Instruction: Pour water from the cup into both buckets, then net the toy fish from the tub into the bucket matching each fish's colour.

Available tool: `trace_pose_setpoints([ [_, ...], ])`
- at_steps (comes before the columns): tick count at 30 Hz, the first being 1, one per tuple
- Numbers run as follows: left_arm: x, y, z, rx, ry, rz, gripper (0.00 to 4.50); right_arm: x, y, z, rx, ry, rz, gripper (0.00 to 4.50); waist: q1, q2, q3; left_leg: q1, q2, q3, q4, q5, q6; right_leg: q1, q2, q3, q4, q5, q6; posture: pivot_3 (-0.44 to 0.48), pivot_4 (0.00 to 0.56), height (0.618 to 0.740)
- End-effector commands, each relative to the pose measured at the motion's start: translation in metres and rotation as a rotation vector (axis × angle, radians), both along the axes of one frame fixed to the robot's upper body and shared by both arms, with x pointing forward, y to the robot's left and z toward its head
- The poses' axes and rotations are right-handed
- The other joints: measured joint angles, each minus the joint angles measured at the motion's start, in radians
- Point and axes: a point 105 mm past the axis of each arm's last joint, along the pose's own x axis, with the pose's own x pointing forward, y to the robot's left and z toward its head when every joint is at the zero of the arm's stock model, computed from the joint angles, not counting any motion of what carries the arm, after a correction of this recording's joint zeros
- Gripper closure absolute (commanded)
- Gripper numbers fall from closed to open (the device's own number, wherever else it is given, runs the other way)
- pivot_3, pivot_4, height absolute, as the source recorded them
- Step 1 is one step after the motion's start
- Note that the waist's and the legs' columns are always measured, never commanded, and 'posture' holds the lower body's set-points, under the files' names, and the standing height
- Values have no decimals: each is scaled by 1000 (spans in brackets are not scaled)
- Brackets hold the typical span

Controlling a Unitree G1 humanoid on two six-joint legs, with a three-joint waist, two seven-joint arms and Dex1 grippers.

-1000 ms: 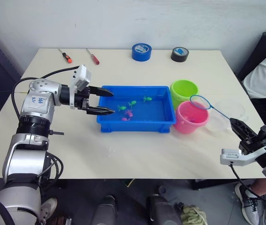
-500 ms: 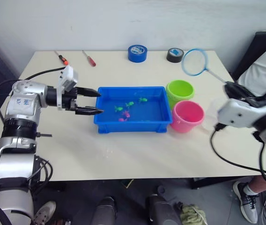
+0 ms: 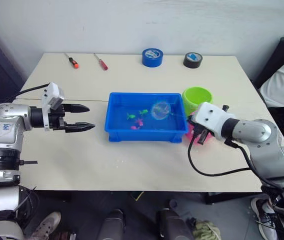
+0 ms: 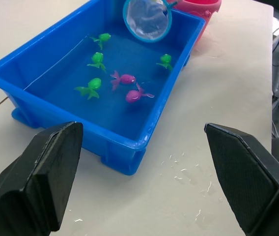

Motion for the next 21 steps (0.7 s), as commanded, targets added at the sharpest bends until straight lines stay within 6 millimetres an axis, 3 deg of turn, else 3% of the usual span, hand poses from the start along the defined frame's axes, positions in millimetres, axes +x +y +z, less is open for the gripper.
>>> trace_pose_setpoints([
  [1,-7,3,16,-21,-66,20,187,4,17,-10,-41,49,52,4500,2,0,0,0,0,0,0,0,0,0,0,0,0,0,0,0,150,734],
  [21,-15,1,15,-35,-64,41,187,29,38,-43,-97,82,3,4500,0,0,0,0,0,1,-3,0,0,-2,0,0,-2,0,0,0,150,734],
])
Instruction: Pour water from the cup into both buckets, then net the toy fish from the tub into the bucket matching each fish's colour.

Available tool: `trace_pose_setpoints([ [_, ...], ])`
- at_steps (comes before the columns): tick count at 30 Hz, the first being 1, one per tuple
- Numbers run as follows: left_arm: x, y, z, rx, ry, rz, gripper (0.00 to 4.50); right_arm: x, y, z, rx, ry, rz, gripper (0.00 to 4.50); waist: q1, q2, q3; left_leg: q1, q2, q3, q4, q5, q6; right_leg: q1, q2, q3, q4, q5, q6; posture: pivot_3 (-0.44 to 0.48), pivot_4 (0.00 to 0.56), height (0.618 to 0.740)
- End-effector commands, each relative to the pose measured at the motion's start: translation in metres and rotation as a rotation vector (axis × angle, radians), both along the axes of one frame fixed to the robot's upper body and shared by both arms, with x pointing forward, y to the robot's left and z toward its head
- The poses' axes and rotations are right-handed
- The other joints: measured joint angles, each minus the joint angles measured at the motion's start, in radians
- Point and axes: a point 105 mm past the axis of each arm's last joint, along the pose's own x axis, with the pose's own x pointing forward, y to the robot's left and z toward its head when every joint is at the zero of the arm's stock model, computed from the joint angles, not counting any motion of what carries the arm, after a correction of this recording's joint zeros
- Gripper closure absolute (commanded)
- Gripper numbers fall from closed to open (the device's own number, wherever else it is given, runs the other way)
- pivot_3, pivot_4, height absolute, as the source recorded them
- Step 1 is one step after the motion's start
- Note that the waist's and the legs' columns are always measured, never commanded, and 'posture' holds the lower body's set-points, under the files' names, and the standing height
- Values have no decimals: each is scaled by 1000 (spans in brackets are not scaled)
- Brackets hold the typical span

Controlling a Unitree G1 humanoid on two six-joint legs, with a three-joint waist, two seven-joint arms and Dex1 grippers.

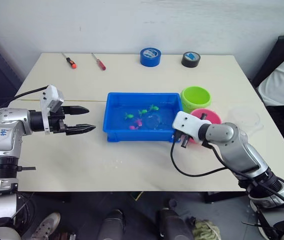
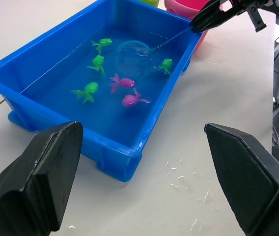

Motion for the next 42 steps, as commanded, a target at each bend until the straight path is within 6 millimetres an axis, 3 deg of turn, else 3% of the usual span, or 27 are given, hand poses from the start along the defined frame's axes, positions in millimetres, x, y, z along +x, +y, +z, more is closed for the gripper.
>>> trace_pose_setpoints([
  [1,-4,5,18,-7,-59,10,187,0,10,6,-7,-35,25,4500,-2,0,0,0,0,0,0,0,0,0,0,0,0,0,0,0,150,734],
  [21,-10,6,22,-12,-64,30,187,-7,37,2,105,49,78,4500,-3,0,0,0,1,0,-2,0,0,0,0,0,-2,0,-1,0,150,734],
  [28,-10,5,22,-12,-64,28,187,-8,39,18,239,113,44,4500,-2,0,0,0,1,0,-5,0,0,0,-1,0,-3,-1,-1,0,150,734],
  [35,-8,2,23,-13,-67,19,187,-7,28,41,352,132,-12,4500,-1,0,0,-1,0,0,-8,0,-1,-3,-5,0,-4,-1,-1,0,150,734],
  [42,-8,-1,24,-5,-66,-4,187,-16,21,48,396,161,-22,4500,-1,0,0,-2,0,1,-10,0,0,-5,-8,0,-5,-1,-2,0,150,734],
])
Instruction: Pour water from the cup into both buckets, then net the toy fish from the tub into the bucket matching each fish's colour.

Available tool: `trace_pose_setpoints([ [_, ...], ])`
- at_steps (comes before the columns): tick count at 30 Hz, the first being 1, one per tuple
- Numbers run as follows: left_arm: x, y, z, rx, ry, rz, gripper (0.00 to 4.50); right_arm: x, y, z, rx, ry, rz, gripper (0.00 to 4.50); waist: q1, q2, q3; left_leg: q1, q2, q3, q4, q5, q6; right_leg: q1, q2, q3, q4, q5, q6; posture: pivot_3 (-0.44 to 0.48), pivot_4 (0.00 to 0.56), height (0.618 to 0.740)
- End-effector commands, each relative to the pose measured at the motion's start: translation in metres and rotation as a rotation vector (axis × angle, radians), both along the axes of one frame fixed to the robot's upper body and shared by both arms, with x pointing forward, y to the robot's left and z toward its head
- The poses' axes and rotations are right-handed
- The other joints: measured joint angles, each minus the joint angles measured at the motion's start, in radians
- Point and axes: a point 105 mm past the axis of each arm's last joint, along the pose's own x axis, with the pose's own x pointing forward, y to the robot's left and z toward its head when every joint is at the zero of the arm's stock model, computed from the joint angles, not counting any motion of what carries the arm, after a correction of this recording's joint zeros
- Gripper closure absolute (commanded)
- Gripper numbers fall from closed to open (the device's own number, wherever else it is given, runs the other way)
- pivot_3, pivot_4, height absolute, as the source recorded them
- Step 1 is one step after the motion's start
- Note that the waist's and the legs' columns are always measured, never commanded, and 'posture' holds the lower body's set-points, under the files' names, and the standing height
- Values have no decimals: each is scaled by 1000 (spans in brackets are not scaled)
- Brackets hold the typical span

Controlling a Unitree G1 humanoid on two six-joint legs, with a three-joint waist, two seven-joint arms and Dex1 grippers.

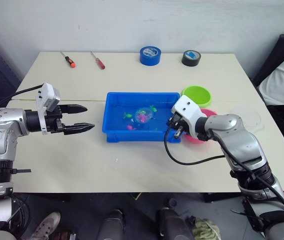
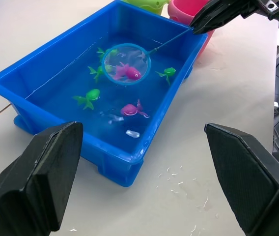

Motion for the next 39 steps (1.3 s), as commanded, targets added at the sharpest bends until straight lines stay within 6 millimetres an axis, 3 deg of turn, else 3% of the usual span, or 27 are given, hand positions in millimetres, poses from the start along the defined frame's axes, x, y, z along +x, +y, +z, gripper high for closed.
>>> trace_pose_setpoints([
  [1,-1,-1,15,12,-50,-25,187,-8,-4,22,41,-46,11,4500,1,0,0,0,0,0,0,0,0,0,0,0,0,0,0,0,150,734],
  [13,3,-8,16,32,-63,-60,187,-15,-14,28,85,-40,10,4500,1,0,0,-2,0,0,0,0,0,-2,1,0,0,0,0,0,150,734],
  [17,7,-19,17,45,-87,-106,187,-21,-35,45,129,-57,7,4500,5,0,0,-10,-1,0,2,0,0,-8,5,0,1,0,0,0,150,734],
  [22,13,-35,24,32,-109,-171,187,-30,-78,72,143,-122,-73,4500,10,0,0,-14,-3,-1,3,0,1,-10,3,-1,0,0,1,0,150,734],
  [24,16,-38,26,25,-112,-181,187,-35,-93,76,133,-132,-116,4500,8,0,0,-14,-3,-1,3,0,1,-10,4,-1,0,0,1,0,150,734],
  [28,25,-47,26,17,-111,-222,187,-55,-143,80,79,-151,-288,4500,6,0,0,-13,-4,0,3,1,1,-10,6,-1,1,0,1,0,150,734],
  [31,32,-56,29,10,-112,-262,187,-69,-167,73,39,-148,-383,4500,-1,0,0,-13,-4,1,3,1,1,-10,8,0,1,0,1,0,150,734],
  [34,38,-65,31,7,-114,-294,187,-77,-180,62,-48,-159,-435,4500,5,0,0,-12,-4,2,4,1,0,-9,10,-1,2,1,1,0,150,734],
  [39,44,-73,29,9,-111,-323,187,-76,-176,49,-222,-236,-402,4500,1,0,0,-12,-5,1,5,1,0,-10,9,1,3,1,2,0,150,734],
])
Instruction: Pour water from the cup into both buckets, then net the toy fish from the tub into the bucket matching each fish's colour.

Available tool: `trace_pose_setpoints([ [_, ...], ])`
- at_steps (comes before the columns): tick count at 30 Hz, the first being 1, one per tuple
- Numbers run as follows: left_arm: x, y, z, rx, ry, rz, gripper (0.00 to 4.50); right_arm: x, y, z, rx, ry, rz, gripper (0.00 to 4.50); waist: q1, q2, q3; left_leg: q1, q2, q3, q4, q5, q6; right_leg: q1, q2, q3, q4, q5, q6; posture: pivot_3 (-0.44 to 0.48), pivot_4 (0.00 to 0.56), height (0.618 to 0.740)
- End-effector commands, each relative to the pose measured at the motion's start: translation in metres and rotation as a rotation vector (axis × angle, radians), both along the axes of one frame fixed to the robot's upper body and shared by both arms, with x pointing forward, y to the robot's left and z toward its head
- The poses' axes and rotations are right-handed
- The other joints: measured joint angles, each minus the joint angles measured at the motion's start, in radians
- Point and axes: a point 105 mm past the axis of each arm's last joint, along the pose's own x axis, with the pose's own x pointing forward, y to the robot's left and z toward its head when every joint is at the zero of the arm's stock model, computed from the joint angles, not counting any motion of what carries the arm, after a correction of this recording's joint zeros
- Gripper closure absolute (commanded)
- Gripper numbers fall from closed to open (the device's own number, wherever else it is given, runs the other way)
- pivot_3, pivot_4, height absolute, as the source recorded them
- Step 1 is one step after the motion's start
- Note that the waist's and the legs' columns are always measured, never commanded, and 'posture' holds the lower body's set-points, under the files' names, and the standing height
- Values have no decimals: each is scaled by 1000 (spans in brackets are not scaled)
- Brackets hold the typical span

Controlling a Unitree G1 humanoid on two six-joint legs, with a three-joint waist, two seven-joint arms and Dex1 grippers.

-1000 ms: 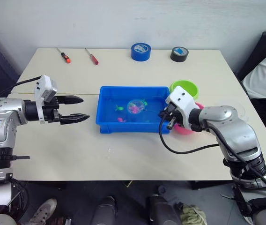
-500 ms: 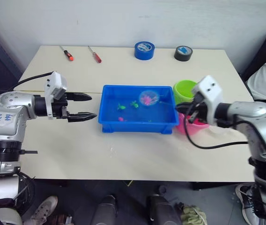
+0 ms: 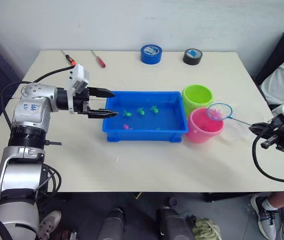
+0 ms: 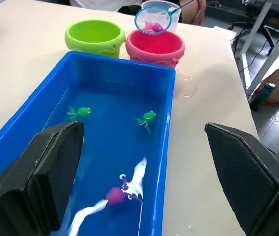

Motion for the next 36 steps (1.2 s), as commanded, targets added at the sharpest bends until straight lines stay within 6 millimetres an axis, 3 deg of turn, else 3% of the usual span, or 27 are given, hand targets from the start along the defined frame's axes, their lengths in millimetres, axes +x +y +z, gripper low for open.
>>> trace_pose_setpoints([
  [1,2,-2,6,10,-30,-21,187,1,8,9,-220,-103,45,4500,-1,0,0,0,0,0,0,0,0,0,0,0,0,0,0,0,150,734],
  [15,4,0,3,8,-24,-23,187,-1,16,-4,-856,-330,214,4500,4,0,0,0,0,0,3,0,-1,0,0,-1,2,0,0,0,150,734],
  [32,4,2,0,4,-18,-18,187,-13,21,-22,-1203,-527,267,4500,2,0,0,0,-1,0,6,1,-2,2,1,-1,5,0,0,0,150,734],
  [36,4,2,0,6,-17,-19,187,-15,23,-18,-1302,-599,269,4500,2,0,0,0,-1,0,7,1,-2,2,1,-1,5,0,0,0,150,734],
])
